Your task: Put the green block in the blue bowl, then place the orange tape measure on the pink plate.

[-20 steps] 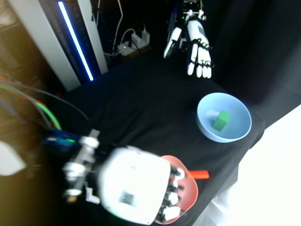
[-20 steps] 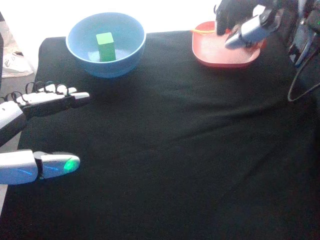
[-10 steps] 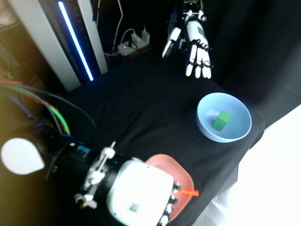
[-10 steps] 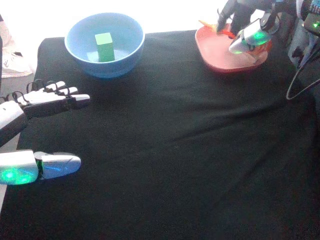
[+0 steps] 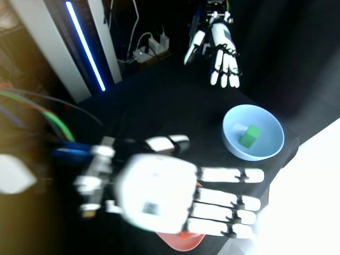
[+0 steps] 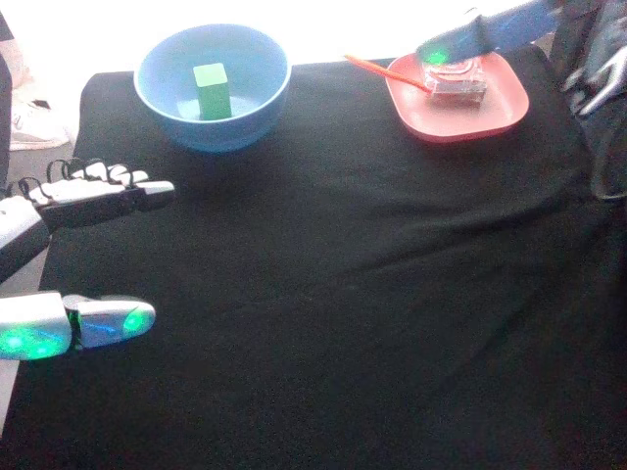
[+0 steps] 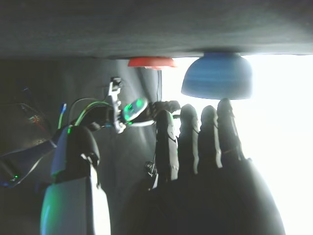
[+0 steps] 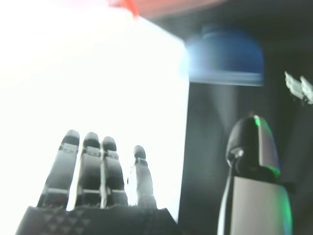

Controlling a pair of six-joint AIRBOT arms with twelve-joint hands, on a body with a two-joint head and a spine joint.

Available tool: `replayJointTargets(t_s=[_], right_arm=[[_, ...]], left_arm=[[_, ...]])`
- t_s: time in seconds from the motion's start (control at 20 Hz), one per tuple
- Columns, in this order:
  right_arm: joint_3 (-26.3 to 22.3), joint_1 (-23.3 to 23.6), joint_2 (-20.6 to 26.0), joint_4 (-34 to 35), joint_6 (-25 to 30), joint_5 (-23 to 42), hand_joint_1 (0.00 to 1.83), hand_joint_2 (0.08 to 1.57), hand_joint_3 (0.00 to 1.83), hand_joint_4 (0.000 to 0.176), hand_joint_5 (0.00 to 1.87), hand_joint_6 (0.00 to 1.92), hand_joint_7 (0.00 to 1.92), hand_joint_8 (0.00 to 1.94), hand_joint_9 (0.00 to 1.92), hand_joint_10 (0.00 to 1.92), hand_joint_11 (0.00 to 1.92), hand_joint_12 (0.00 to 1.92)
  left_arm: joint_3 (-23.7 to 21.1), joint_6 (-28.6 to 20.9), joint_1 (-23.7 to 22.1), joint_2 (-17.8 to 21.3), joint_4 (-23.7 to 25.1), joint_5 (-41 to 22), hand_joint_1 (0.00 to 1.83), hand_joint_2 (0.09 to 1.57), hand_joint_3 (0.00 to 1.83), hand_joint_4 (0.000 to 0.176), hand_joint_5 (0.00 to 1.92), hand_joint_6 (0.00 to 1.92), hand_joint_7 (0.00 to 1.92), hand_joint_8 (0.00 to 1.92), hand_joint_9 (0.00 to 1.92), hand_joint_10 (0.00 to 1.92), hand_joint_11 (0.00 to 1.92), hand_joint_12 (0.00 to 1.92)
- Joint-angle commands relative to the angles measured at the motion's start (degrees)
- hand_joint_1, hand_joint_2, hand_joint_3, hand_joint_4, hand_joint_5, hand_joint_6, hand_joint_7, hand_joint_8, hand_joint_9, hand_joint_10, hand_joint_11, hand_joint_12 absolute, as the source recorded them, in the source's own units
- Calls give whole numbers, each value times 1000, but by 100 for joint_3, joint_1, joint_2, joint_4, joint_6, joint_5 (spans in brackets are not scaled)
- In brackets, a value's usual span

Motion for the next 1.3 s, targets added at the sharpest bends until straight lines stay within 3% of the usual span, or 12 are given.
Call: replayJointTargets(t_s=[0.0, 0.1, 0.25, 0.4, 0.55, 0.7, 0.8, 0.95, 1.0, 1.15, 1.2, 1.25], right_arm=[[-123, 69, 164, 475, 20, 940, 783, 800, 5, 175, 0, 0, 0, 0, 0, 0, 0, 0], [-697, -59, 636, 712, -62, 1415, 812, 800, 4, 176, 0, 0, 0, 0, 0, 0, 0, 0], [-1719, -1026, 1445, 1740, -384, 2719, 786, 793, 2, 176, 0, 0, 0, 0, 0, 0, 0, 0], [-2380, -2013, 1828, 2729, -740, 3884, 818, 742, 0, 176, 0, 0, 0, 0, 0, 0, 0, 0], [-2855, -2879, 1894, 3553, -926, 5044, 837, 726, 0, 176, 0, 0, 0, 0, 0, 0, 0, 0], [-3298, -3792, 1892, 4352, -1061, 6195, 702, 817, 18, 176, 0, 0, 0, 0, 0, 0, 0, 0], [-3421, -3922, 1866, 4517, -1113, 6204, 722, 875, 12, 176, 0, 0, 0, 0, 0, 0, 0, 0], [-3390, -3928, 1831, 4544, -1113, 6204, 838, 879, 8, 176, 2, 0, 0, 0, 0, 0, 0, 0], [-3381, -3928, 1829, 4547, -1113, 6204, 775, 878, 5, 176, 0, 0, 0, 0, 0, 0, 0, 0], [-3371, -3927, 1806, 4543, -1113, 6204, 779, 880, 2, 173, 76, 7, 3, 0, 0, 0, 0, 0], [-3372, -3926, 1801, 4495, -1113, 6204, 791, 914, 14, 131, 111, 15, 11, 3, 0, 0, 0, 0], [-3366, -3926, 1763, 4358, -1114, 6204, 767, 932, 18, 115, 31, 2, 24, 7, 0, 0, 0, 0]], left_arm=[[-35, -57, 4, 61, -100, -884, 737, 1044, 7, 67, 361, 0, 208, 0, 86, 14, 73, 34], [-131, -54, 124, 164, -176, -1199, 750, 1042, 4, 52, 342, 0, 222, 5, 80, 8, 52, 28], [-227, -22, 194, 277, -214, -1527, 704, 1000, 0, 81, 258, 0, 197, 0, 117, 14, 71, 41], [-426, 156, 351, 418, -334, -2009, 778, 1016, 0, 43, 182, 0, 136, 0, 73, 0, 62, 41], [-621, 280, 736, 480, -670, -2883, 620, 975, 0, 132, 133, 0, 129, 0, 152, 6, 140, 98], [-729, 482, 675, 496, -686, -2884, 518, 1002, 4, 138, 123, 8, 132, 9, 186, 4, 21, 475], [-739, 493, 601, 452, -640, -2885, 353, 1017, 2, 74, 101, 3, 106, 6, 154, 1, 0, 597], [-731, 504, 543, 437, -626, -2885, 156, 1145, 14, 24, 17, 2, 36, 2, 94, 3, 3, 365], [-712, 511, 483, 425, -600, -2885, 62, 1169, 2, 52, 0, 0, 9, 1, 63, 0, 36, 193], [-628, 581, 125, 358, -392, -2886, 124, 1114, 0, 57, 0, 0, 15, 0, 53, 0, 21, 141], [-587, 616, -31, 340, -292, -2886, 118, 1110, 1, 83, 0, 0, 2, 0, 18, 0, 14, 129], [-540, 659, -200, 327, -174, -2886, 111, 1151, 2, 68, 0, 0, 34, 0, 94, 5, 112, 136]])
